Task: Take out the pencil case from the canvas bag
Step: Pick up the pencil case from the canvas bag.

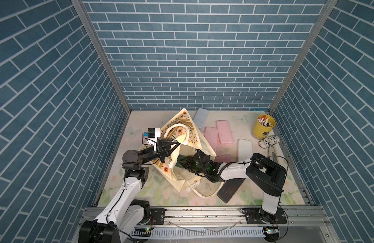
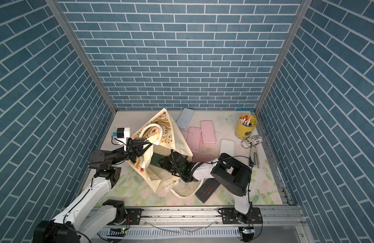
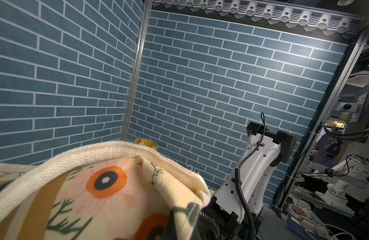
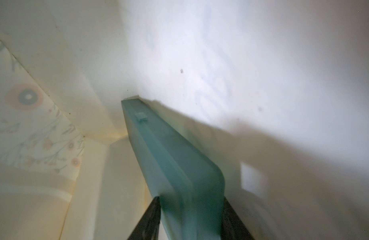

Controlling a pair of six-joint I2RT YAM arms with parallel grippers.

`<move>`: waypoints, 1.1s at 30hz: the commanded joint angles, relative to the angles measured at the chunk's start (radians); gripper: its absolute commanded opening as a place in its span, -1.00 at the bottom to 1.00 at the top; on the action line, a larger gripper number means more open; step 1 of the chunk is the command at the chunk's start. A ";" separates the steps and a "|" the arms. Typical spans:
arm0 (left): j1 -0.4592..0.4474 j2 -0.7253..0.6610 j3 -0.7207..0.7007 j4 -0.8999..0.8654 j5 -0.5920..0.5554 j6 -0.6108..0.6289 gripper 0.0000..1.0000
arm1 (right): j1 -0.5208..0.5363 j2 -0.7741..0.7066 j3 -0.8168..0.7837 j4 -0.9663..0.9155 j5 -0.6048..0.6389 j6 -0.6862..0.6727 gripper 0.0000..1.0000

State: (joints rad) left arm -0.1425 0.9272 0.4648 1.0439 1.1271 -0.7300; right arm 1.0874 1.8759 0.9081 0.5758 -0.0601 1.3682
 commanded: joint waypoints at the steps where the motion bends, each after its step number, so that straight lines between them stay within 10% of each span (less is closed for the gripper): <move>1: -0.004 -0.014 0.022 0.126 0.008 -0.015 -1.00 | -0.010 -0.007 -0.002 0.073 -0.021 -0.011 -0.15; 17: -0.004 0.009 0.033 0.159 0.012 -0.043 -1.00 | -0.011 -0.019 0.024 0.086 -0.009 -0.026 -0.17; 26: -0.003 -0.098 0.120 -0.473 -0.146 0.347 -1.00 | -0.012 -0.200 0.053 -0.221 0.042 -0.178 -0.46; 33: 0.001 -0.116 0.151 -0.609 -0.215 0.414 -1.00 | -0.011 -0.383 0.066 -0.478 0.121 -0.331 -0.57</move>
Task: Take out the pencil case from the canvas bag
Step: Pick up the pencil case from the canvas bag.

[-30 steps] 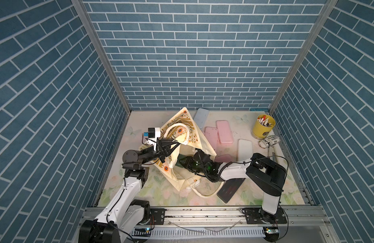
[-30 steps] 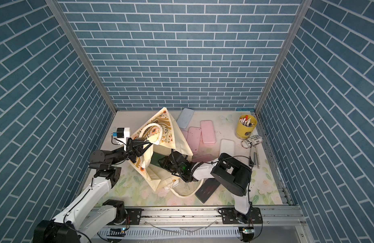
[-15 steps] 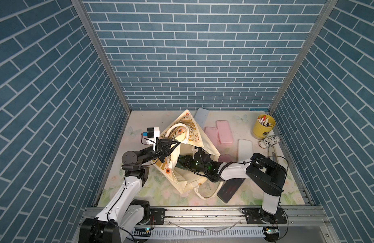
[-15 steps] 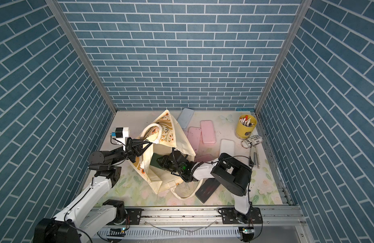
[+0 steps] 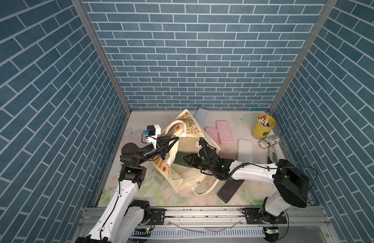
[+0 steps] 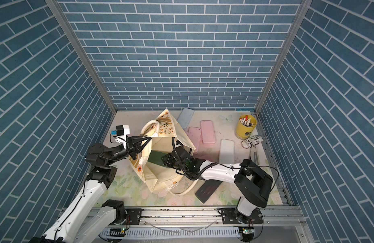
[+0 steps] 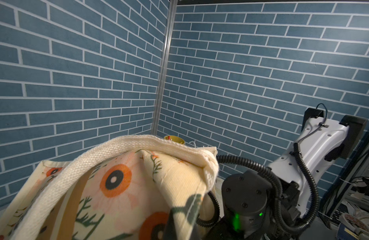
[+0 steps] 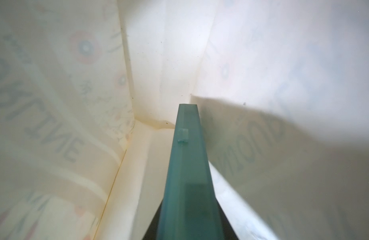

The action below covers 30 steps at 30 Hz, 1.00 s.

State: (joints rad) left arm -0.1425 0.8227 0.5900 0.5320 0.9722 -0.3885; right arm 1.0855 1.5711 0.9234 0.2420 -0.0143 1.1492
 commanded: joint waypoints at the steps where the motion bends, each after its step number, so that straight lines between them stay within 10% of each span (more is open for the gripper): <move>1: 0.001 -0.013 0.028 -0.111 -0.070 0.076 -1.00 | -0.009 -0.108 0.050 -0.167 0.084 -0.138 -0.58; 30: 0.082 0.018 0.062 -0.291 -0.264 0.037 -1.00 | -0.011 -0.640 -0.085 -0.417 0.307 -0.298 -0.84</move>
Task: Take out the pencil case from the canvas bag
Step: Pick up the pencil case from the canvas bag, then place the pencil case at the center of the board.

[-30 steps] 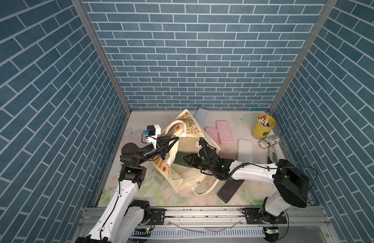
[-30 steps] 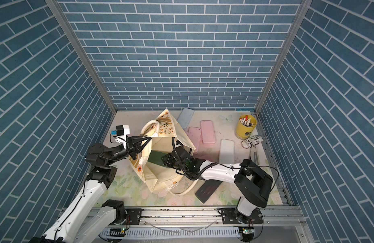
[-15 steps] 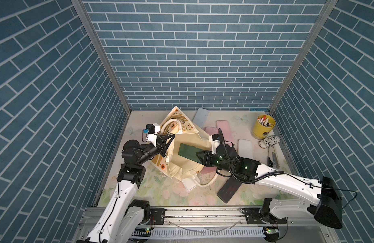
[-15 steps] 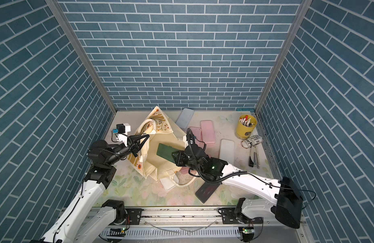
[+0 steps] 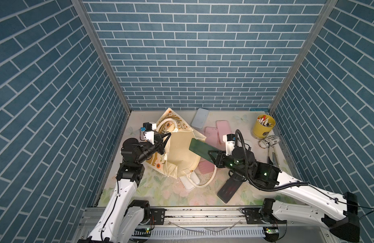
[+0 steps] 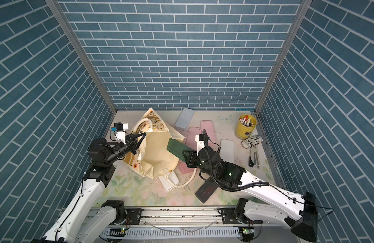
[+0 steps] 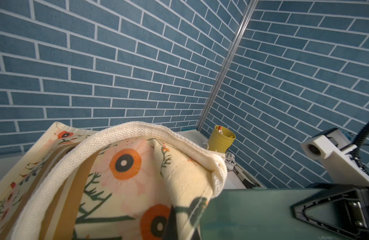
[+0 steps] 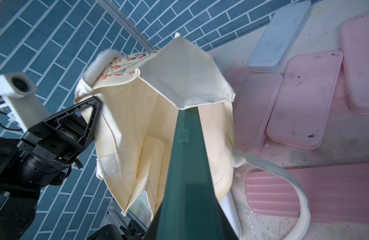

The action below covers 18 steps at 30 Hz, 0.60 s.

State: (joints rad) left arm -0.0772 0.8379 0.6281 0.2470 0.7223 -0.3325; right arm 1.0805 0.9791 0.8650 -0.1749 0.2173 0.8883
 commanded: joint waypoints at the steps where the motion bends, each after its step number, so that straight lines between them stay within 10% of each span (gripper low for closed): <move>1: 0.020 0.006 0.025 -0.011 -0.016 -0.019 -1.00 | -0.005 -0.067 -0.033 0.003 0.096 -0.041 -0.85; 18: 0.045 0.046 -0.004 0.150 0.075 -0.124 -1.00 | -0.142 -0.184 0.043 -0.272 0.574 -0.091 -1.00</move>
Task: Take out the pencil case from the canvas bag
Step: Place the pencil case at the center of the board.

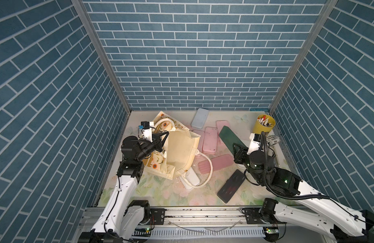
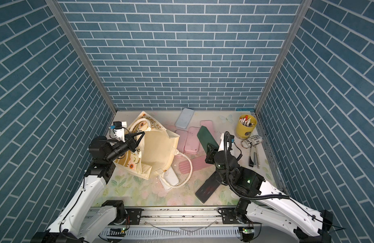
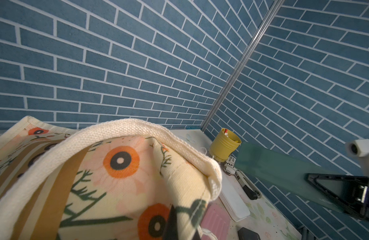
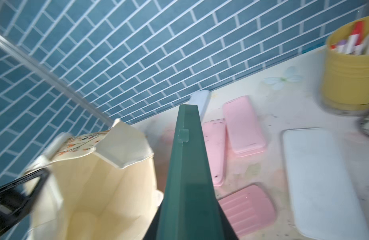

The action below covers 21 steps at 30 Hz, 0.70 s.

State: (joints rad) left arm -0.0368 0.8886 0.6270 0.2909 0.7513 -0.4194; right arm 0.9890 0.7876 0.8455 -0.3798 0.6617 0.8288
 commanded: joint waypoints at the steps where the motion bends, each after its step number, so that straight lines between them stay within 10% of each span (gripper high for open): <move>1: 0.004 -0.005 -0.004 0.117 0.054 -0.042 -1.00 | -0.084 0.018 0.073 -0.076 0.126 -0.036 -1.00; 21: 0.006 0.055 0.026 0.223 0.100 -0.096 -1.00 | -0.692 0.409 0.122 0.194 -0.323 -0.102 -1.00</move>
State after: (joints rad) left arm -0.0357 0.9558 0.6243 0.4343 0.8265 -0.5121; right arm 0.3309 1.1698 0.9051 -0.2905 0.3965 0.7502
